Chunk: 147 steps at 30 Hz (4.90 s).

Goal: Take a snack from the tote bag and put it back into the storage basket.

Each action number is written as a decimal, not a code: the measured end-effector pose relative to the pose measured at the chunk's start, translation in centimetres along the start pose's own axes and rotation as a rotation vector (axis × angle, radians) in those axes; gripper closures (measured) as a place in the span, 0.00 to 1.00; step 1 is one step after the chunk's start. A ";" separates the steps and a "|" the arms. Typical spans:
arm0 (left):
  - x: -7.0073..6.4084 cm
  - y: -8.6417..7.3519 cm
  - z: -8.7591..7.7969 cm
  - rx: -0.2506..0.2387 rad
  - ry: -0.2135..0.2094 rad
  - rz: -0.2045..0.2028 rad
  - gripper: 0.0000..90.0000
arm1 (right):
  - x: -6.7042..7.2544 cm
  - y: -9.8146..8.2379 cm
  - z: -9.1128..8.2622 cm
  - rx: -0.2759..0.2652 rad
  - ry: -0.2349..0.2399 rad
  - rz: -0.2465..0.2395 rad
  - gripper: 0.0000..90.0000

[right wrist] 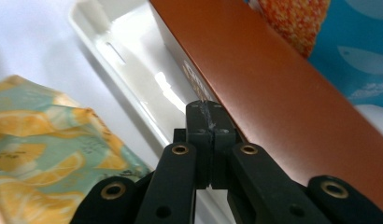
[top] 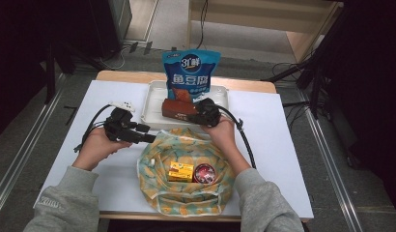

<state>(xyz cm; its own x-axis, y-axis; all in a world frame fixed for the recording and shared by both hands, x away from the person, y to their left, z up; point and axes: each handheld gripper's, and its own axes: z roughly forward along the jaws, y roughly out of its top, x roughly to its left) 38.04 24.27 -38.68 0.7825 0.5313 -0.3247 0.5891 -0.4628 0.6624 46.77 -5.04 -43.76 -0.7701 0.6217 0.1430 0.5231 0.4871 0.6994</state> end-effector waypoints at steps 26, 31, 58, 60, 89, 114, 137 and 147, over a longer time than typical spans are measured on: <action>0.0 0.0 0.0 -0.001 -0.007 0.004 0.45 | -0.7 1.3 2.6 -0.006 -0.036 0.050 1.00; 0.0 0.0 0.0 0.000 -0.007 0.006 0.45 | -0.9 1.6 3.0 -0.015 -0.037 0.065 1.00; -0.6 0.2 0.0 -0.013 -0.013 0.018 0.45 | -2.0 2.0 3.1 -0.037 -0.041 0.110 0.99; -0.6 0.3 -0.1 -0.014 -0.015 0.020 0.45 | -1.9 2.0 2.8 -0.044 -0.029 0.116 0.98; -1.4 0.5 -0.3 -0.015 -0.018 0.028 0.44 | -0.5 0.4 -2.5 -0.066 0.066 0.077 0.61; -1.8 0.7 -0.5 -0.021 -0.026 0.037 0.44 | 0.7 -2.4 -4.9 -0.068 0.106 0.032 0.53; -4.4 1.2 -0.2 -0.015 -0.047 0.093 0.44 | 1.2 -3.7 -6.2 -0.075 0.105 0.029 0.49; -5.7 1.1 0.7 0.004 -0.060 0.125 0.44 | 1.5 -4.1 -6.4 -0.065 0.098 0.020 0.48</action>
<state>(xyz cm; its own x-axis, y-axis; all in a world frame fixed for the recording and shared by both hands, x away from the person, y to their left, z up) 34.40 20.25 -36.64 0.8603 0.4263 -0.2795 0.4870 -0.5253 0.6978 41.16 -9.99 -41.91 -0.7931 0.5668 0.2231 0.5167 0.4321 0.7391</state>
